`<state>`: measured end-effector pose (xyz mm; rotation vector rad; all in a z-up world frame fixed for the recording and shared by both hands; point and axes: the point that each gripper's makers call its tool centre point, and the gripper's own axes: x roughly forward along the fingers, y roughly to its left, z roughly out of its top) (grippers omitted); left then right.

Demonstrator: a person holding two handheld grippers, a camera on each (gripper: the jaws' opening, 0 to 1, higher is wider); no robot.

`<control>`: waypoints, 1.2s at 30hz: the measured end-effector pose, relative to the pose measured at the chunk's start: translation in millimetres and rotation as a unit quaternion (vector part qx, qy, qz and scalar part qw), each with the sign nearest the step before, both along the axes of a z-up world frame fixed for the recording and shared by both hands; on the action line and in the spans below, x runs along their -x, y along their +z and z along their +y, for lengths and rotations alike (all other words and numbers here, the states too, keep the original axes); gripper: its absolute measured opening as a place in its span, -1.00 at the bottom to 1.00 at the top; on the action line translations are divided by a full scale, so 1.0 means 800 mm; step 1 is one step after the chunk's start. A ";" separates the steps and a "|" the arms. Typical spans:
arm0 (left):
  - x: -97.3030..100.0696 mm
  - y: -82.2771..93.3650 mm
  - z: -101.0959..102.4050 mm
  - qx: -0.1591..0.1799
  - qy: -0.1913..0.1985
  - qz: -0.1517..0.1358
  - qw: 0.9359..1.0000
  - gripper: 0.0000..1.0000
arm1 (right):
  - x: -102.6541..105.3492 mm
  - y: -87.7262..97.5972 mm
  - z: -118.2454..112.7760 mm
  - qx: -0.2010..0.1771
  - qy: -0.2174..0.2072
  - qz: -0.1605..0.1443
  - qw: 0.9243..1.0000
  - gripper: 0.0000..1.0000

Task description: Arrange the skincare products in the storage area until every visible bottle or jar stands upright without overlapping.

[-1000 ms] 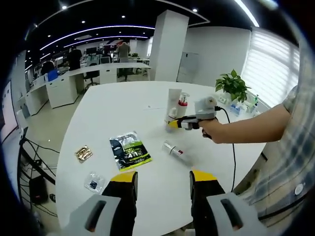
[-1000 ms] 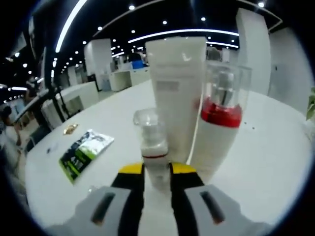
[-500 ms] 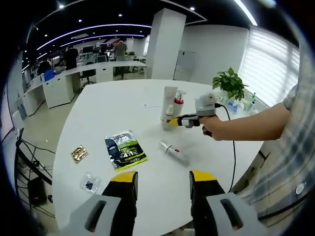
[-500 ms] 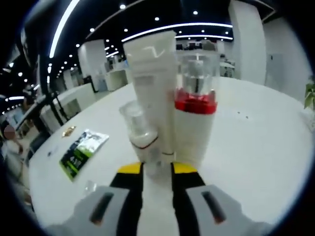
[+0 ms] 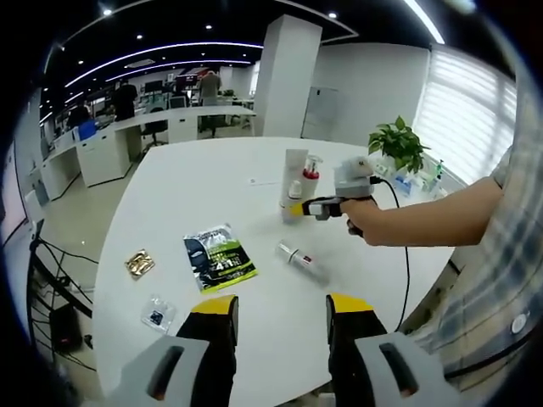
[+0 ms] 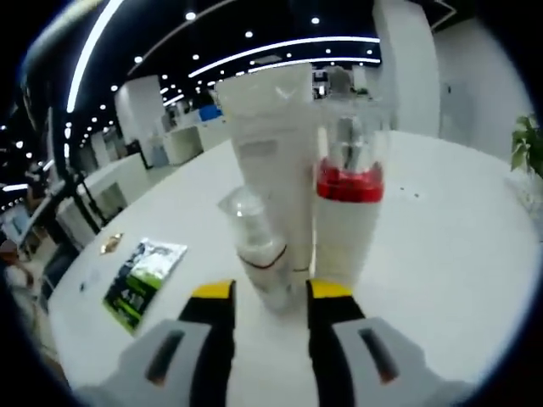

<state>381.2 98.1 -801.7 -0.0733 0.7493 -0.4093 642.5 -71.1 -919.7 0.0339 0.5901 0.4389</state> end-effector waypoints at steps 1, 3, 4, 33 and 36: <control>0.001 0.000 0.001 -0.001 0.000 0.000 1.000 -0.15 | 0.001 -0.001 0.004 -0.004 0.001 0.003 1.000 -0.38; 0.001 0.000 0.004 -0.002 0.002 0.000 1.000 -0.15 | 0.008 -0.006 0.009 0.002 0.008 0.006 1.000 -0.42; 0.001 0.000 0.005 -0.003 0.003 -0.001 1.000 -0.15 | 0.010 -0.008 0.010 0.002 0.008 0.009 1.000 -0.42; 0.008 -0.002 0.020 -0.004 0.013 0.003 1.000 -0.15 | -0.019 -0.008 0.013 0.030 -0.010 -0.002 1.000 -0.51; 0.009 -0.002 0.020 -0.005 0.013 0.003 1.000 -0.15 | -0.021 -0.005 0.012 0.029 -0.010 -0.006 1.000 -0.55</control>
